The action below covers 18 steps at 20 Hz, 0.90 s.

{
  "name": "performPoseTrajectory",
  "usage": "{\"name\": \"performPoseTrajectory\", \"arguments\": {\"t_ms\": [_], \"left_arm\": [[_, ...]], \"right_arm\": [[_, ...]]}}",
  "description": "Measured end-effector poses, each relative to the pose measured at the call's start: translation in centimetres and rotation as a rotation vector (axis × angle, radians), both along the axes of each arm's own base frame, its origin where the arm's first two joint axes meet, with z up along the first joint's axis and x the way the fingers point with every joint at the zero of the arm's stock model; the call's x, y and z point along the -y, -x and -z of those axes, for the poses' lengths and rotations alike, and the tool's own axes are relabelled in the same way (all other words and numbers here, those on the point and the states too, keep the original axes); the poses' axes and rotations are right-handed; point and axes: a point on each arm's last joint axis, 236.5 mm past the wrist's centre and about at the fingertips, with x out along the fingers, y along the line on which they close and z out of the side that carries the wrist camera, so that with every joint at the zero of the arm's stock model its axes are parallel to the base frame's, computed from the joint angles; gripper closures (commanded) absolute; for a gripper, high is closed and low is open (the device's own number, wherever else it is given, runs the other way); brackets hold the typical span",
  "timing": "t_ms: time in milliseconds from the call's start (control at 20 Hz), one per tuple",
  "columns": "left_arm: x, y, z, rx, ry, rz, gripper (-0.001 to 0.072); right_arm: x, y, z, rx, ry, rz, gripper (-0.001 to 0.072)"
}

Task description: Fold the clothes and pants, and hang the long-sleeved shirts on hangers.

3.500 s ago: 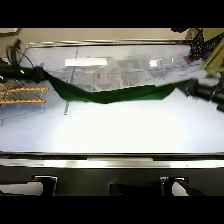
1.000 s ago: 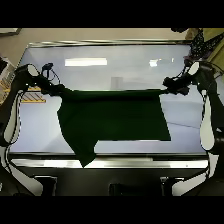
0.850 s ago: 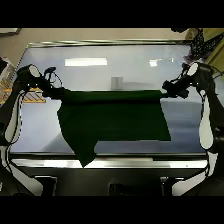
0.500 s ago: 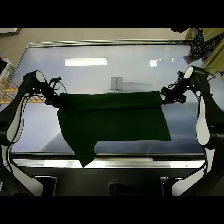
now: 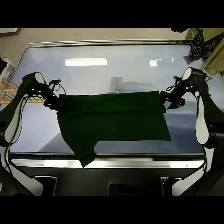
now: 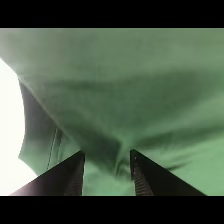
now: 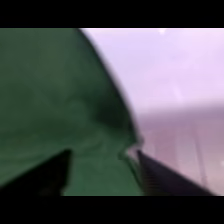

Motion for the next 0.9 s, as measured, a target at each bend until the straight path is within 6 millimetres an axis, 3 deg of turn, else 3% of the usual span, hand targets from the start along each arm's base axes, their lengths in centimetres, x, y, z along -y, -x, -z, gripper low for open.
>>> {"name": "performPoseTrajectory", "arguments": {"t_ms": [200, 300, 400, 450, 650, 900], "left_arm": [[-2.8, 0.6, -4.3, 0.054, 0.043, -0.105, 0.0373], [-4.6, 2.8, -6.1, 0.062, 0.081, -0.191, 0.0367], [-5.3, 6.1, -6.9, 0.055, 0.137, -0.28, 0.0208], [-5.2, 8.0, -6.9, 0.046, 0.162, -0.317, 0.0206], [-2.4, 15.7, -4.8, -0.01, 0.256, -0.441, 0.0206], [2.9, 20.4, -1.9, -0.05, 0.402, -0.562, 0.0206]], "right_arm": [[2.5, 0.6, -4.1, 0.086, -0.017, -0.007, 0.0185], [4.3, 2.1, -5.4, 0.115, -0.052, 0.03, 0.0185], [5.3, 4.2, -6.0, 0.133, -0.111, 0.079, 0.0185], [5.5, 5.4, -6.1, 0.139, -0.145, 0.104, 0.0185], [4.7, 9.4, -5.6, 0.148, -0.223, 0.171, 0.0186], [3.0, 12.1, -5.5, 0.156, -0.267, 0.199, 0.0187]]}}
